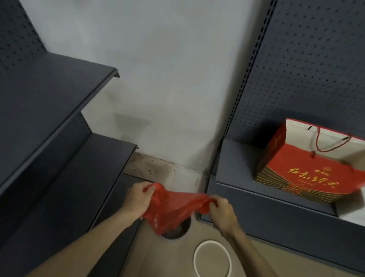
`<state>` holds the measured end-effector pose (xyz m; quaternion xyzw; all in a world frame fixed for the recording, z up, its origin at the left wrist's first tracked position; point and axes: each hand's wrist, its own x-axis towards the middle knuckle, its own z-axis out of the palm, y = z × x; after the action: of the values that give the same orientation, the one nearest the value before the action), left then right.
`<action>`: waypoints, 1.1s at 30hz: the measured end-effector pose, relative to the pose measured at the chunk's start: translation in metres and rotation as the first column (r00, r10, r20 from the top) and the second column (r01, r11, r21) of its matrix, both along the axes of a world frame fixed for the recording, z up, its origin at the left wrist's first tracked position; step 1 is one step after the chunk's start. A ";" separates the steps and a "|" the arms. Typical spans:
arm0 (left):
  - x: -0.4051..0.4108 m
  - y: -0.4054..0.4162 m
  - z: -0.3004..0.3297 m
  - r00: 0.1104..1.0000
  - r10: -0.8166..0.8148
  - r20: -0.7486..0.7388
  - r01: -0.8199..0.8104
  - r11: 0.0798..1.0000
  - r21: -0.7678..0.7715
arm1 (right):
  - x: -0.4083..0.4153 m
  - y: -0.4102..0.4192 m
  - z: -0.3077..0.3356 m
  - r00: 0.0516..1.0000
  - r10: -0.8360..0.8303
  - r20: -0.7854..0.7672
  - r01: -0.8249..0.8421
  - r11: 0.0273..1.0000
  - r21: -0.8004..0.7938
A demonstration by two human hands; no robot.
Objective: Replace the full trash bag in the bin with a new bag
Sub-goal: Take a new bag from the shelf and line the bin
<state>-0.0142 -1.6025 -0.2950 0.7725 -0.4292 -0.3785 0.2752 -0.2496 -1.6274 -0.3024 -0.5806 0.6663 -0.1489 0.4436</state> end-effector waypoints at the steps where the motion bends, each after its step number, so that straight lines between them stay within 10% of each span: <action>1: 0.001 -0.007 -0.014 0.999 0.028 -0.030 -0.027 0.999 0.024 | 0.002 -0.007 -0.017 0.999 -0.022 0.028 0.022 1.000 0.021; 8: 0.016 -0.064 -0.125 0.955 0.175 -0.238 -0.147 0.980 0.133 | 0.014 -0.056 -0.146 0.990 -0.081 0.114 0.073 0.995 0.072; 23: 0.052 -0.127 -0.378 0.922 0.331 -0.199 -0.284 0.931 0.231 | 0.044 -0.125 -0.390 0.968 -0.134 0.214 0.099 0.981 0.165; 33: 0.068 -0.147 -0.462 0.949 0.258 -0.183 -0.263 0.965 -0.003 | 0.061 -0.154 -0.507 0.927 0.001 0.374 -0.032 0.997 0.077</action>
<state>0.0535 -1.7500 -0.7568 0.7809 -0.3017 -0.4015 0.3713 -0.1886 -1.7811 -0.8090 -0.5287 0.5702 -0.2257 0.5869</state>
